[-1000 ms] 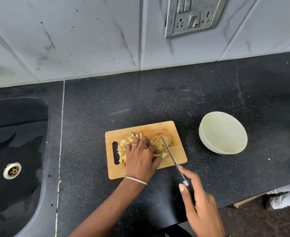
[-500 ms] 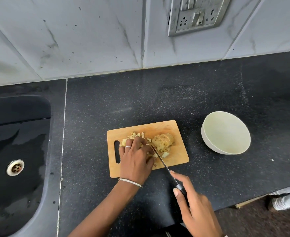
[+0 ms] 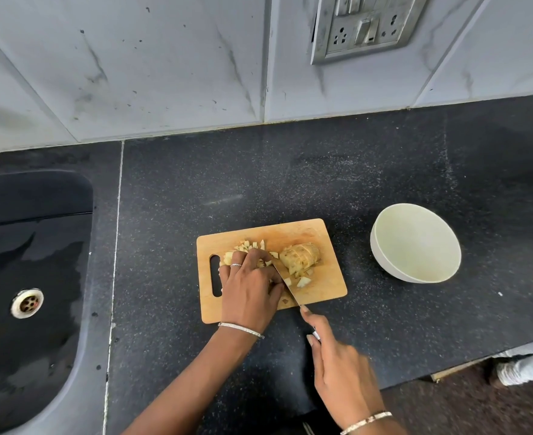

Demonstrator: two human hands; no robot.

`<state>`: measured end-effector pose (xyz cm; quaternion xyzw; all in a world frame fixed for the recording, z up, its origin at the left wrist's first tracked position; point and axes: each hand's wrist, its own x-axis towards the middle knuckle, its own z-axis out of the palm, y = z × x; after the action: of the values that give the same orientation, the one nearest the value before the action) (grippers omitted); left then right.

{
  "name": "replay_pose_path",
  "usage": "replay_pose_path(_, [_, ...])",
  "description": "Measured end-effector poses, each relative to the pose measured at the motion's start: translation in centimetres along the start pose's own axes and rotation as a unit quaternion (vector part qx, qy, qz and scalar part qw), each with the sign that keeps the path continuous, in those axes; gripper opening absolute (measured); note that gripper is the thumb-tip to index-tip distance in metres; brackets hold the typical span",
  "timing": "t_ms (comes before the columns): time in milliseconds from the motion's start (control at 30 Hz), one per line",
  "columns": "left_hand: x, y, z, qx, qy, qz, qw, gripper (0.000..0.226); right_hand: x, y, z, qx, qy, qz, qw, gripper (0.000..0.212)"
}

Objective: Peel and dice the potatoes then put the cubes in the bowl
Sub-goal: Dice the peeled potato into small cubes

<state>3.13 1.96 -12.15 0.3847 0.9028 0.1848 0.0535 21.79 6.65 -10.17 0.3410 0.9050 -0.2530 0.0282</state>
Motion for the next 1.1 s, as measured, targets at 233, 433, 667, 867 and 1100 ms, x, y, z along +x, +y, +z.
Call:
replay_pose_path(233, [-0.1,-0.2,0.7,0.012,0.026,0.003,1.000,0.007,1.3,2.1,-1.7,0.206,-0.087,0.017,0.975,0.027])
replay_pose_path(433, [-0.4,0.1,0.9,0.022,0.067,0.009,0.997,0.009,-0.1,1.5,-2.0,0.114,-0.027,-0.020,0.993,0.034])
replay_pose_path(667, [-0.6,0.4,1.3,0.060,0.089,0.015,0.994,0.011,-1.4,1.4,-1.2,0.034,-0.021,-0.007,0.999,0.041])
replay_pose_path(867, [-0.9,0.5,1.5,0.063,0.096,0.008,0.993,0.010,-2.8,1.2,-2.7,0.028,-0.023,0.009,0.999,0.043])
replay_pose_path(1100, [-0.3,0.6,1.1,0.048,0.078,0.007,0.996,0.015,-2.5,0.2,-4.4,-0.031,-0.044,0.011,0.999,0.042])
